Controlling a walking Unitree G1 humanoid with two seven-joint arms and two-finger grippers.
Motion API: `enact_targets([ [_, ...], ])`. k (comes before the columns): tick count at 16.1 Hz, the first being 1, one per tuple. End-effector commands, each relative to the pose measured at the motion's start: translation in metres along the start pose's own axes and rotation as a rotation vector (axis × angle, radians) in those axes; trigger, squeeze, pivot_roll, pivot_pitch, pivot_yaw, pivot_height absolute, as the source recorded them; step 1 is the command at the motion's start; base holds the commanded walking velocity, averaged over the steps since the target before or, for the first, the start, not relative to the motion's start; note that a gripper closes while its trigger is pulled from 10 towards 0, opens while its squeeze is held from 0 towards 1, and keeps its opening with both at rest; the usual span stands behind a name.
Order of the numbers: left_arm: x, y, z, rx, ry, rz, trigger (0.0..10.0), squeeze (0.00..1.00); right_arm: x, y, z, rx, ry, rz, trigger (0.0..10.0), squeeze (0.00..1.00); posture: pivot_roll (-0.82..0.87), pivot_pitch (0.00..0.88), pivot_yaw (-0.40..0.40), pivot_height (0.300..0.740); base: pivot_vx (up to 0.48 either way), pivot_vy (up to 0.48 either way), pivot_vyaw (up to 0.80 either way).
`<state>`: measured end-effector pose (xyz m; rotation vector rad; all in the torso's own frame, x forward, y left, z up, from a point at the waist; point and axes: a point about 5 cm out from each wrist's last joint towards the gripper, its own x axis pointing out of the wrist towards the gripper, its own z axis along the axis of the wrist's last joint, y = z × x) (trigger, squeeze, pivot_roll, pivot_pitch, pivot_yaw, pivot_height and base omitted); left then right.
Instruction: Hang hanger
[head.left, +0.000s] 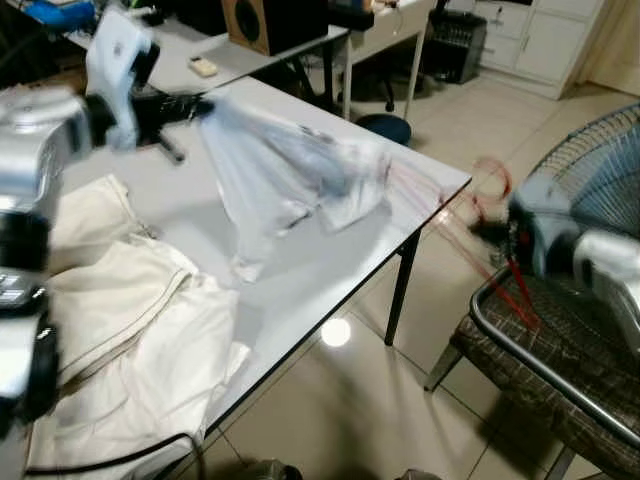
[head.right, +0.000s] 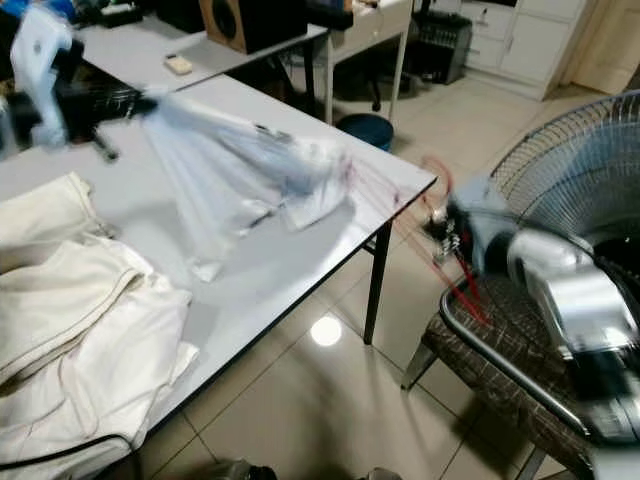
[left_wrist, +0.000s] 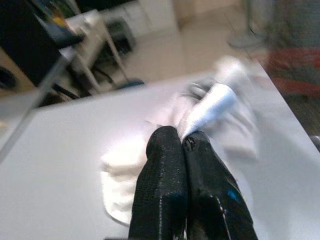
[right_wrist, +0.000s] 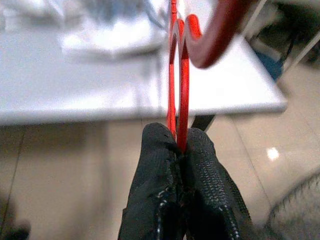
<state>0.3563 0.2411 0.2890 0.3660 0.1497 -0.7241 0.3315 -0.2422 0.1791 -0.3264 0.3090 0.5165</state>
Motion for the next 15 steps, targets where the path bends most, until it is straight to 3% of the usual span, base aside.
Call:
enact_targets([
  [1,-0.002,-0.007,-0.003,0.013,0.037,-0.064,0.0,0.00,0.000,-0.011,0.013,0.002,-0.106,-0.034,10.0,0.00,-0.14,0.011,0.088,0.740,0.000,0.000,0.00],
  [4,0.006,-0.018,-0.004,-0.036,-0.030,-0.016,0.0,0.00,-0.003,0.003,0.018,-0.010,-0.186,0.098,10.0,0.00,-0.13,0.004,0.069,0.740,0.000,0.000,0.00],
  [7,0.033,-0.030,0.015,-0.069,-0.202,0.032,0.0,0.00,-0.022,0.041,0.008,-0.016,-0.246,0.170,10.0,0.00,-0.15,0.000,0.079,0.740,0.000,0.000,0.00],
  [9,0.042,-0.032,0.020,-0.093,-0.218,0.069,0.0,0.00,-0.040,0.084,0.020,0.012,-0.343,0.321,10.0,0.00,-0.16,0.000,0.093,0.740,0.000,0.000,0.00],
  [11,0.047,-0.030,0.024,-0.084,-0.227,0.088,0.0,0.00,-0.046,0.109,0.020,0.006,-0.334,0.369,10.0,0.00,-0.16,0.000,0.098,0.740,0.000,0.000,0.00],
  [12,0.049,-0.031,0.026,-0.069,-0.230,0.088,0.0,0.00,-0.046,0.118,0.019,0.015,-0.326,0.378,10.0,0.00,-0.16,0.000,0.099,0.740,0.000,0.000,0.00],
  [15,0.052,-0.035,0.028,-0.069,-0.234,0.053,0.0,0.00,-0.037,0.117,0.005,0.039,-0.237,0.278,10.0,0.00,-0.17,0.000,0.104,0.740,0.000,0.000,0.00],
])
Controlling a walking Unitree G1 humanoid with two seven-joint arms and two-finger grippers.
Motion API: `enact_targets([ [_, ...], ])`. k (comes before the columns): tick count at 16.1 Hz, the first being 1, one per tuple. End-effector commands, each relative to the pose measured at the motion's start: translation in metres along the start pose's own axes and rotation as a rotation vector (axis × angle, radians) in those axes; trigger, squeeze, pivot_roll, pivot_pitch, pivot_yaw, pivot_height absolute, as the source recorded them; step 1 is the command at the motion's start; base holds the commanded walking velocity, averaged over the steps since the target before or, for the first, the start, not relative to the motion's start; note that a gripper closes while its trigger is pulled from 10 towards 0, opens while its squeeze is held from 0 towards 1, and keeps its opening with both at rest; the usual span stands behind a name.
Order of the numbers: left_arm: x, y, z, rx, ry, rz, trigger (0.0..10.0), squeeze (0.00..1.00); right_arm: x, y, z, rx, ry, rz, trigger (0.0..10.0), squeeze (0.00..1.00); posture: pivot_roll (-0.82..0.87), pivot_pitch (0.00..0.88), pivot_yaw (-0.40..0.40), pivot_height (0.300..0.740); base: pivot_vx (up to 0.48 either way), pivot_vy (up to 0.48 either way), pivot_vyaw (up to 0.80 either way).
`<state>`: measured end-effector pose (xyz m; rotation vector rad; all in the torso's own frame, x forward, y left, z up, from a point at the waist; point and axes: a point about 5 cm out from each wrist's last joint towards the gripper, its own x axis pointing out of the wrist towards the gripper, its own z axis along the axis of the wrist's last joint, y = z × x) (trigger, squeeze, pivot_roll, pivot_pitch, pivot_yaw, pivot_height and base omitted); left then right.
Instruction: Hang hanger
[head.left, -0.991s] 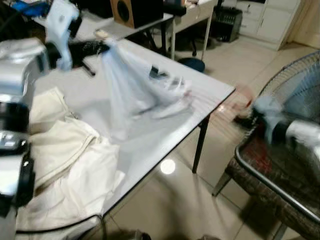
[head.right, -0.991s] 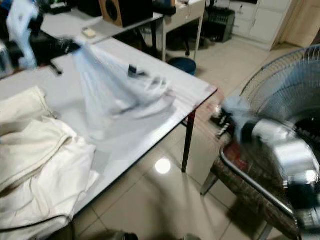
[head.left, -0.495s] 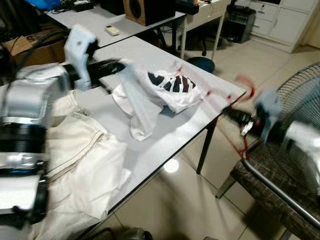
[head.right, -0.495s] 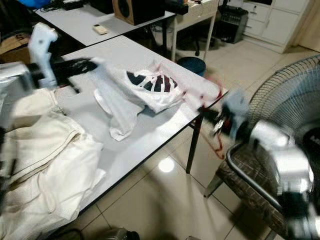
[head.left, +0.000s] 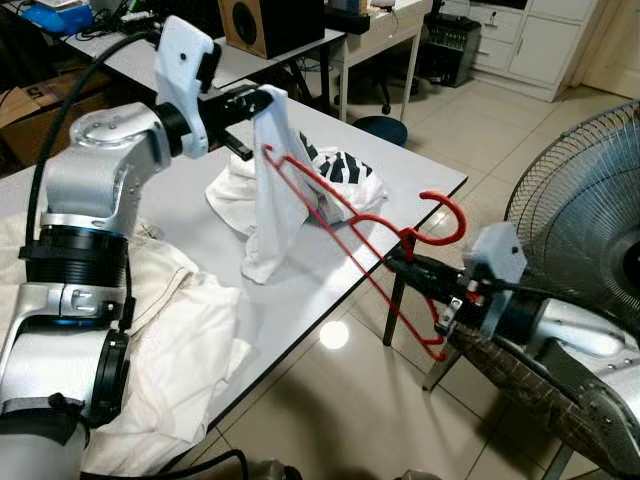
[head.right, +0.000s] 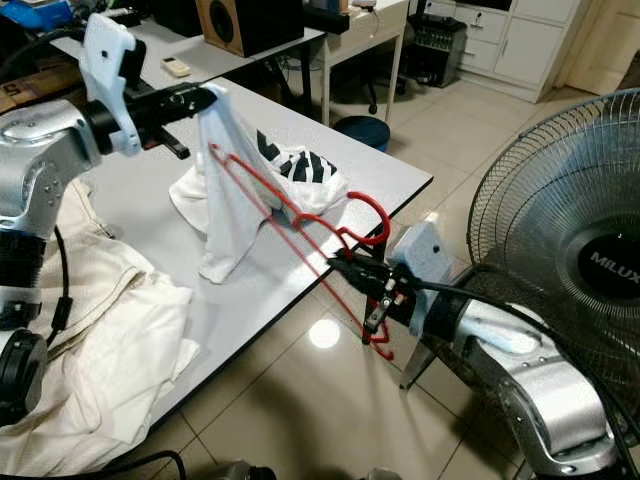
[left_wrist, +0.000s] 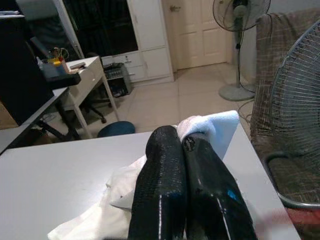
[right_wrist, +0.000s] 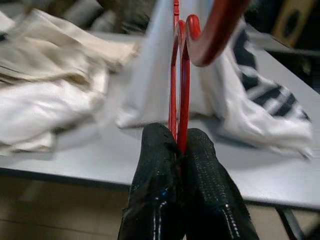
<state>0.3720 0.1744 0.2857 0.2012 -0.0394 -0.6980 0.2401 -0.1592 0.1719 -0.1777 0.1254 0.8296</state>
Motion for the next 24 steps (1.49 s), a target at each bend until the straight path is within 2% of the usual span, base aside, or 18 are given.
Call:
enact_targets([
  [1,0.000,0.000,0.006,0.020,-0.007,-0.012,0.0,0.00,-0.002,-0.004,-0.005,0.003,0.045,-0.043,10.0,0.00,-0.17,0.007,0.110,0.740,0.000,0.000,0.00],
  [8,-0.003,0.003,0.005,0.029,0.002,0.001,0.0,0.00,-0.013,-0.017,-0.018,-0.010,0.171,-0.113,10.0,0.00,-0.17,0.012,0.105,0.740,0.000,0.000,0.00],
  [13,-0.007,0.009,0.001,0.022,0.024,0.039,0.0,0.00,-0.023,-0.002,-0.009,-0.042,0.184,-0.089,10.0,0.00,-0.17,0.023,0.097,0.740,0.000,0.000,0.00],
  [16,-0.007,0.008,0.001,0.019,0.026,0.032,0.0,0.00,-0.026,-0.001,-0.008,-0.038,0.188,-0.105,10.0,0.00,-0.17,0.026,0.096,0.740,0.000,0.000,0.00],
  [24,-0.005,0.002,0.001,0.014,0.022,0.001,0.0,0.00,-0.029,-0.018,-0.008,-0.048,0.213,-0.169,10.0,0.00,-0.17,0.023,0.090,0.740,0.000,0.000,0.00],
])
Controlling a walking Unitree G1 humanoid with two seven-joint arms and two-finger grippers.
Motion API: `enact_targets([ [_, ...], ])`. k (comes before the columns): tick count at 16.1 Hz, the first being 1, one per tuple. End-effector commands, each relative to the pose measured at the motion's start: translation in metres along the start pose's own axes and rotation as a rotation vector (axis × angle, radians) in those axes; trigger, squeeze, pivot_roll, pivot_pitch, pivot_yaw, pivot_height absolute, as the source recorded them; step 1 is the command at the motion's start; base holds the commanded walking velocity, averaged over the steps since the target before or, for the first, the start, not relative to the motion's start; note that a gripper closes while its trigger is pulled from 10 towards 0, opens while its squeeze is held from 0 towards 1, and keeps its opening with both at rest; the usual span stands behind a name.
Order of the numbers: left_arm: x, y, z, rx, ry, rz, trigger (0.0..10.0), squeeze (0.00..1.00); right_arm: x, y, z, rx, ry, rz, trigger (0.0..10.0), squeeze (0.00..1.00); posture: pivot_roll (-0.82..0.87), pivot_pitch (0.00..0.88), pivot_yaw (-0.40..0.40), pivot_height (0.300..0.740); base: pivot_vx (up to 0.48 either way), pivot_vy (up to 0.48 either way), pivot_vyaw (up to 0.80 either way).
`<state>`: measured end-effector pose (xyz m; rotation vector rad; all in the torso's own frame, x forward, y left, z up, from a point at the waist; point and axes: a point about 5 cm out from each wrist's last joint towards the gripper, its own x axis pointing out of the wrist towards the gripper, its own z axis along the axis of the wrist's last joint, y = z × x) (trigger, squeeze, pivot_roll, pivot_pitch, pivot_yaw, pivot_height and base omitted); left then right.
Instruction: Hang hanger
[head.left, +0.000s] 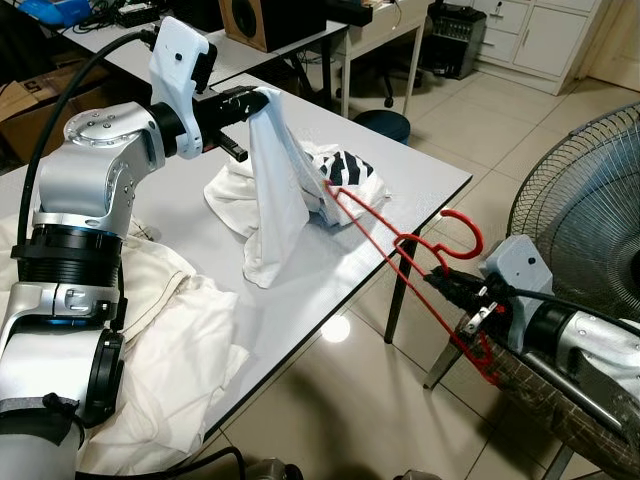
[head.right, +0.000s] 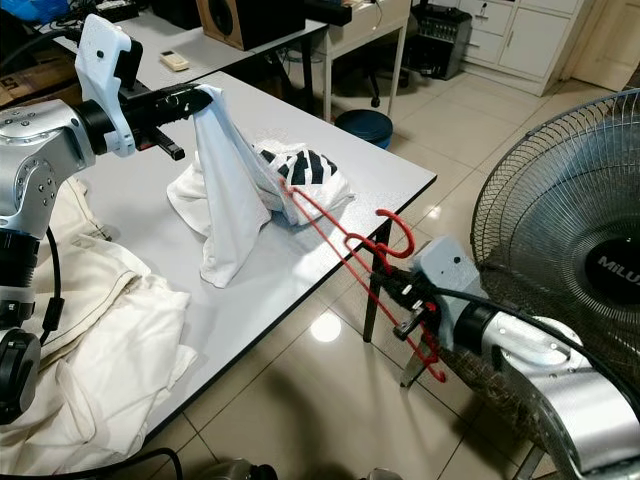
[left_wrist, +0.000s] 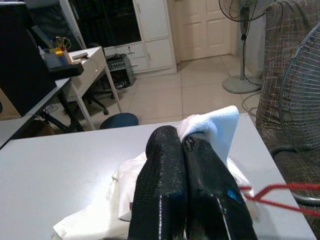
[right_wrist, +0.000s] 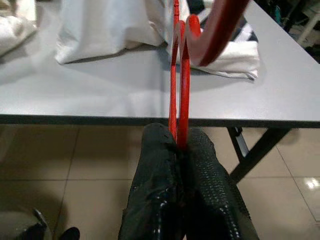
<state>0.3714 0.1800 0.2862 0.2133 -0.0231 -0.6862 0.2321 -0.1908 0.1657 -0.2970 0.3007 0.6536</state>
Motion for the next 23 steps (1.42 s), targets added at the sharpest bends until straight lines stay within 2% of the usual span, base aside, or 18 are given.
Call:
enact_targets([
  [1,-0.001,-0.002,0.001,0.007,0.003,-0.010,0.0,0.00,-0.002,-0.005,0.006,-0.018,-0.009,-0.015,10.0,0.00,-0.18,0.024,0.089,0.740,0.000,0.000,0.00],
  [6,-0.001,-0.006,-0.001,0.003,0.008,-0.042,0.0,0.00,-0.003,-0.007,0.006,-0.016,-0.007,-0.022,10.0,0.00,-0.18,0.026,0.090,0.740,0.000,0.000,0.00],
  [11,0.003,-0.016,0.003,0.005,-0.018,-0.105,0.0,0.00,0.004,-0.007,-0.002,-0.015,0.023,0.058,10.0,0.00,-0.17,0.023,0.081,0.740,0.000,0.000,0.00],
  [15,0.002,-0.018,0.004,0.011,-0.016,-0.124,0.0,0.00,0.004,-0.009,-0.001,-0.019,0.023,0.055,10.0,0.00,-0.17,0.021,0.076,0.740,0.000,0.000,0.00],
  [17,-0.001,-0.025,0.004,0.051,0.003,-0.199,0.0,0.00,0.003,-0.010,0.001,0.003,0.019,0.057,10.0,0.00,-0.18,0.015,0.067,0.740,0.000,0.000,0.00],
  [18,-0.004,-0.041,0.004,0.085,0.010,-0.329,0.0,0.00,0.003,-0.008,0.000,0.042,0.028,0.066,10.0,0.00,-0.18,0.009,0.060,0.740,0.000,0.000,0.00],
  [20,-0.008,-0.059,0.002,0.110,0.026,-0.453,0.0,0.00,0.004,-0.008,-0.005,0.068,0.056,0.057,10.0,0.00,-0.18,0.004,0.053,0.740,0.000,0.000,0.00],
  [23,-0.011,-0.070,0.000,0.116,0.048,-0.503,0.0,0.00,0.008,-0.009,-0.007,0.098,0.066,0.042,10.0,0.00,-0.18,0.000,0.041,0.740,0.000,0.000,0.00],
])
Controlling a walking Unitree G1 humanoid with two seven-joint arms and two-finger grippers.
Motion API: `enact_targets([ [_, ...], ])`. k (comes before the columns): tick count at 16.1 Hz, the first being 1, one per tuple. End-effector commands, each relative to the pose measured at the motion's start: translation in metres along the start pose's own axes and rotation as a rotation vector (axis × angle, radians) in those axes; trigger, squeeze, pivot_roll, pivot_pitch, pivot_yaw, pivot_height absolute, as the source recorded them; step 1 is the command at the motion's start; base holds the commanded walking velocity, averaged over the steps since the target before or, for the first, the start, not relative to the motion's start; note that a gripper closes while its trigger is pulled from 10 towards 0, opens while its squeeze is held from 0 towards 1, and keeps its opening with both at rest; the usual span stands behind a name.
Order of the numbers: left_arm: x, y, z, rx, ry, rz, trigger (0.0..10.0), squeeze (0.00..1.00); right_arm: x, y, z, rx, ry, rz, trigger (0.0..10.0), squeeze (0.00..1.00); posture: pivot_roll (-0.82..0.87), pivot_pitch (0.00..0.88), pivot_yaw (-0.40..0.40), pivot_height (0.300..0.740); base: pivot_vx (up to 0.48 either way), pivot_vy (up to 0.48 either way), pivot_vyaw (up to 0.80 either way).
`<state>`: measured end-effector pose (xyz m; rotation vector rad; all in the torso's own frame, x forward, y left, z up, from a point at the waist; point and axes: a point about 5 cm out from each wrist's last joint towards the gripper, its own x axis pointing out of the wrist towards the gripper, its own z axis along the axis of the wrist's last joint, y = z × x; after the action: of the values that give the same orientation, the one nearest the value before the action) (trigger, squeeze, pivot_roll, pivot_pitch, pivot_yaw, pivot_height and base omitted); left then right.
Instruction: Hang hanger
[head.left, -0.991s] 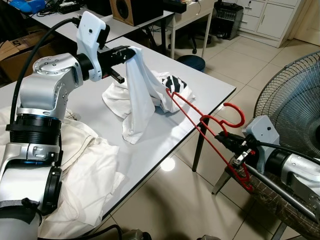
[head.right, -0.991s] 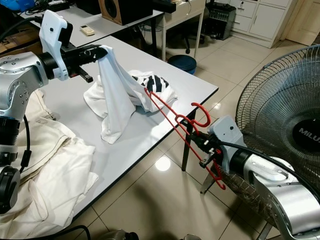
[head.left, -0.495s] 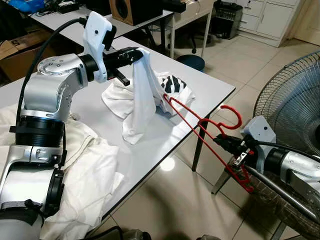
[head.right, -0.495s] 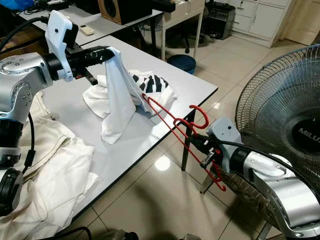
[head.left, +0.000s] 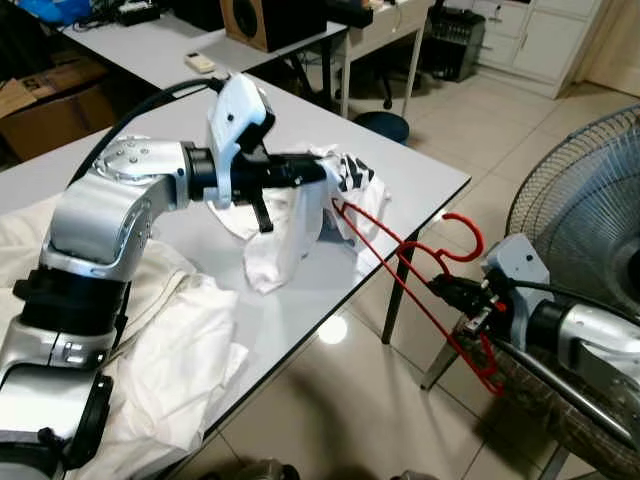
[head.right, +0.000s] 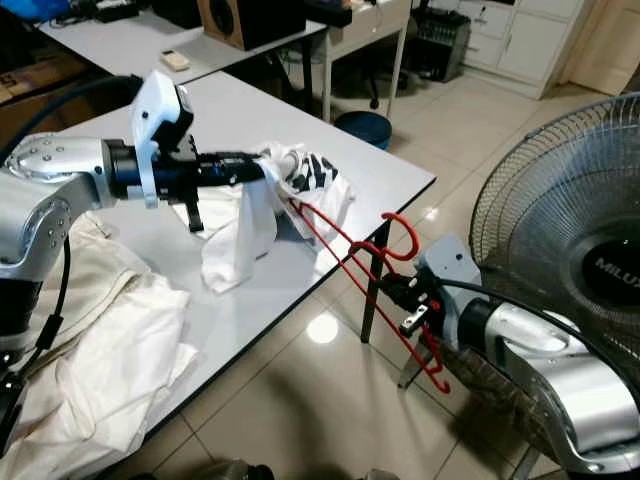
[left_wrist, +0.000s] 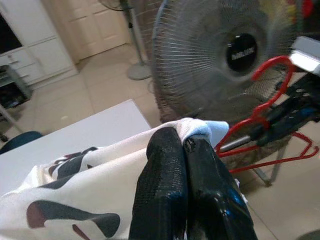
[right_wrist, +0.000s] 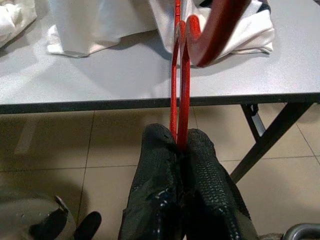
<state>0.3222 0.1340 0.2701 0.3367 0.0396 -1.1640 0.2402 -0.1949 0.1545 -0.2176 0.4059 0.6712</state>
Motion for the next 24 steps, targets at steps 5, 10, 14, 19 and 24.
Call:
enact_targets([
  [5,-0.012,0.005,0.018,-0.015,-0.055,0.037,0.0,0.00,0.009,-0.006,-0.020,0.231,0.047,-0.083,10.0,0.00,-0.18,0.000,0.046,0.740,0.000,0.000,0.00],
  [10,-0.021,0.003,0.026,0.017,-0.085,0.026,0.0,0.00,0.011,-0.017,-0.033,0.485,0.016,-0.162,10.0,0.00,-0.18,0.000,0.051,0.740,0.000,0.000,0.00],
  [14,-0.018,-0.006,0.016,0.019,-0.096,0.010,0.0,0.00,0.019,-0.025,-0.014,0.704,-0.200,-0.156,10.0,0.00,-0.18,0.000,0.054,0.740,0.000,0.000,0.00],
  [19,0.002,-0.030,-0.039,0.186,0.036,0.050,0.0,0.00,0.052,-0.015,0.038,1.154,-0.533,0.042,10.0,0.00,-0.17,0.000,0.046,0.740,0.000,0.000,0.00],
  [24,0.003,-0.052,-0.051,0.202,0.006,-0.015,0.0,0.00,0.053,-0.034,0.066,1.353,-0.721,0.067,10.0,0.00,-0.17,0.002,0.035,0.740,0.000,0.000,0.00],
])
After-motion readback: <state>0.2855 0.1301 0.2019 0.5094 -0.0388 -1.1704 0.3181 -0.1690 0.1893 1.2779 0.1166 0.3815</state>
